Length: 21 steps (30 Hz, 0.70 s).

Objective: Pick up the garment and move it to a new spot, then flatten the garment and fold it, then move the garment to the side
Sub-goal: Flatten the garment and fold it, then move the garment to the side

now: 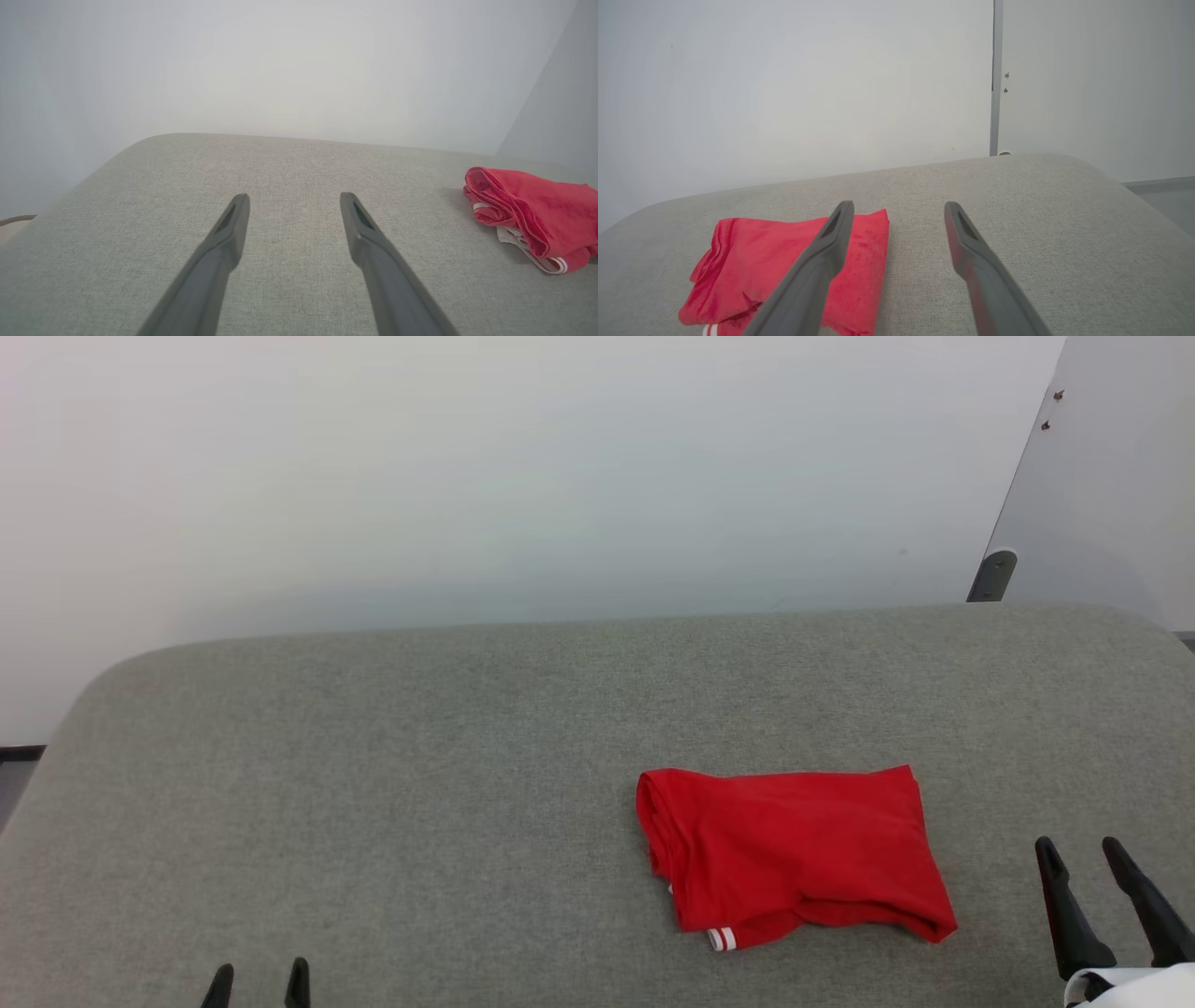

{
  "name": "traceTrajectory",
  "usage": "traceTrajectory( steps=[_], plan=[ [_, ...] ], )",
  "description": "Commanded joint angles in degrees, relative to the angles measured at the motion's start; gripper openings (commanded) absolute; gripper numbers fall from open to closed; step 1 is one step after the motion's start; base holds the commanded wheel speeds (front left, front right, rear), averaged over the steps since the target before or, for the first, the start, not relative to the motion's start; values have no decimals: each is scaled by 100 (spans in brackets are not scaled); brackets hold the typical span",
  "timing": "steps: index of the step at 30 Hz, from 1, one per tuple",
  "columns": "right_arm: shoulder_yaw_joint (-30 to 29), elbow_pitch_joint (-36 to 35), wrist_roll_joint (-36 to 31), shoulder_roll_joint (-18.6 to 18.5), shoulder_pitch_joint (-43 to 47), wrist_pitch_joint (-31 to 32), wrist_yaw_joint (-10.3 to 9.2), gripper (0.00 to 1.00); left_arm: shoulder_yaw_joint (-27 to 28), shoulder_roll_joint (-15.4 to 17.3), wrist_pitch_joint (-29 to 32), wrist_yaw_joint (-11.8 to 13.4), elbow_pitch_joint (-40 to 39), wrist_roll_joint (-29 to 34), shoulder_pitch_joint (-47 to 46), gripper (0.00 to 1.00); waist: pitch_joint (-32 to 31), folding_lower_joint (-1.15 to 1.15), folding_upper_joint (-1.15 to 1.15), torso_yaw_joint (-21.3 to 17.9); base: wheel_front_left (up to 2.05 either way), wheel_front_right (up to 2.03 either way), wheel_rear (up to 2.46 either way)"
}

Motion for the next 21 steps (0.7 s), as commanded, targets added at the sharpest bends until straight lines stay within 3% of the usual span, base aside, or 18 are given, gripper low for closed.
traceTrajectory(
  steps=[1, 21],
  plan=[
    [-117, -149, -132, 73, 115, 64, -5, 100, -15, -4, 3, -10, -40, 23, 45, 100, 6, 0, 0, -5, 0, 0, 0],
    [-429, -693, -496, 429, 352, 381, -5, 100, -124, -50, 3, -9, -65, 45, -91, 100, 18, 0, 0, -14, 0, 0, 0]
  ],
)
